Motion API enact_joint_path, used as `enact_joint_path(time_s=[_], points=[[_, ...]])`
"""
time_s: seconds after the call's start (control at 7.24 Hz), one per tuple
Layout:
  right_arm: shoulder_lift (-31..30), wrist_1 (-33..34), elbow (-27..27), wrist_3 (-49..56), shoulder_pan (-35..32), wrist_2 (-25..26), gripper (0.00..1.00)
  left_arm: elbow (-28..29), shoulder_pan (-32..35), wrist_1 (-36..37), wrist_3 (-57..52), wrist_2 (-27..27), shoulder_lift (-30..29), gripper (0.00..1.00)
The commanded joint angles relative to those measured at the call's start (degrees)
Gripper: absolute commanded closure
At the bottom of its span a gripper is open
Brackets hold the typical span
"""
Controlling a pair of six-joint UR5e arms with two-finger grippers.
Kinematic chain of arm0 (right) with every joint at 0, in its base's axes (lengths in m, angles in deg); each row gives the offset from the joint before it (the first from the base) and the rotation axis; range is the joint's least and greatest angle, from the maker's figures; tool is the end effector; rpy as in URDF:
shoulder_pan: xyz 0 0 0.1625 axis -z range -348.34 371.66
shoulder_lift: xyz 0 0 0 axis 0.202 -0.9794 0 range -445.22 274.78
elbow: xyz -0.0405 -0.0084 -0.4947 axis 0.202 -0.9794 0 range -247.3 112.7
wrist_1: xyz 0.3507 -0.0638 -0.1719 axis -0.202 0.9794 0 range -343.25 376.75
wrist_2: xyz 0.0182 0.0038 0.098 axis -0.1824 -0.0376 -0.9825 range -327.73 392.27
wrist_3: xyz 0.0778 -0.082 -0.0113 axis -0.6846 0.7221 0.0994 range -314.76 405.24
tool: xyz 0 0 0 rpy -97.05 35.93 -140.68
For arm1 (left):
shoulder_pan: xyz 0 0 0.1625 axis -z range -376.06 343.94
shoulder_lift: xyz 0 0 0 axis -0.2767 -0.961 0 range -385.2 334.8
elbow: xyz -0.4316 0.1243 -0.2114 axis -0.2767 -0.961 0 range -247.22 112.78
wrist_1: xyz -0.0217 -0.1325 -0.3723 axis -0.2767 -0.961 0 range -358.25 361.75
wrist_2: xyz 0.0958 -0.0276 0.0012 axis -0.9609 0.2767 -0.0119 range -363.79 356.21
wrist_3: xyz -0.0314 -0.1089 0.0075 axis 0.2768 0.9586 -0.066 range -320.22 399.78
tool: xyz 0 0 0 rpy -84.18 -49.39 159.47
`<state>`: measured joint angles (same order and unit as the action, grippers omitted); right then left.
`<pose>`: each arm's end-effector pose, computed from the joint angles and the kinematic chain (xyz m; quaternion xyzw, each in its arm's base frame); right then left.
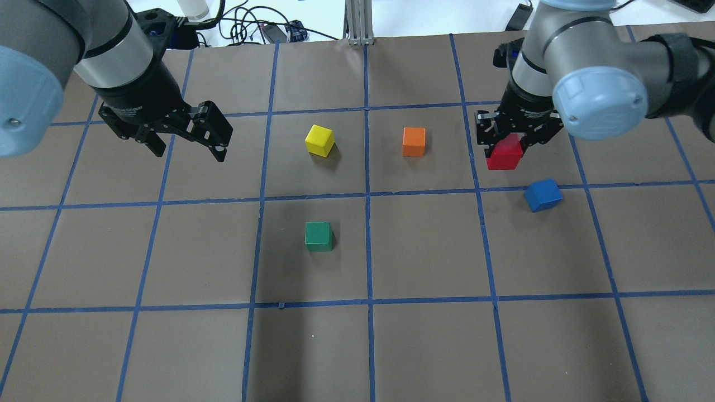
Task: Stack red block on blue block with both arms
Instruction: 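Carry the red cube with the right gripper above the blue cube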
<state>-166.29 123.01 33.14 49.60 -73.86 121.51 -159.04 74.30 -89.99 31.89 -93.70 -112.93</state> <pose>0.0936 -0.5310 0.4105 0.0013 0.9996 0.0265 0.0087 -0.1363 -0.4493 0.5457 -0.0720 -0.9973 -0.0110 0.0015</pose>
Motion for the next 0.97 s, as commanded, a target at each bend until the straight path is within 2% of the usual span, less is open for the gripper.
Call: enact_joint_path(time_s=[0.0,0.55,0.83], points=[[-1.89,0.44,4.31,14.13,7.53,-0.03,1.0,-0.12,0.08,0.07,0.07,0.09,0.01,0.0],[-0.49,14.83,10.46,24.38,9.14,-0.03,1.0,-0.12,0.08,0.07,0.07,0.09,0.01,0.0],[2.4,17.56,10.21,25.69,9.23,-0.12,1.0,-0.12,0.08,0.15,0.07,0.09,0.01,0.0]])
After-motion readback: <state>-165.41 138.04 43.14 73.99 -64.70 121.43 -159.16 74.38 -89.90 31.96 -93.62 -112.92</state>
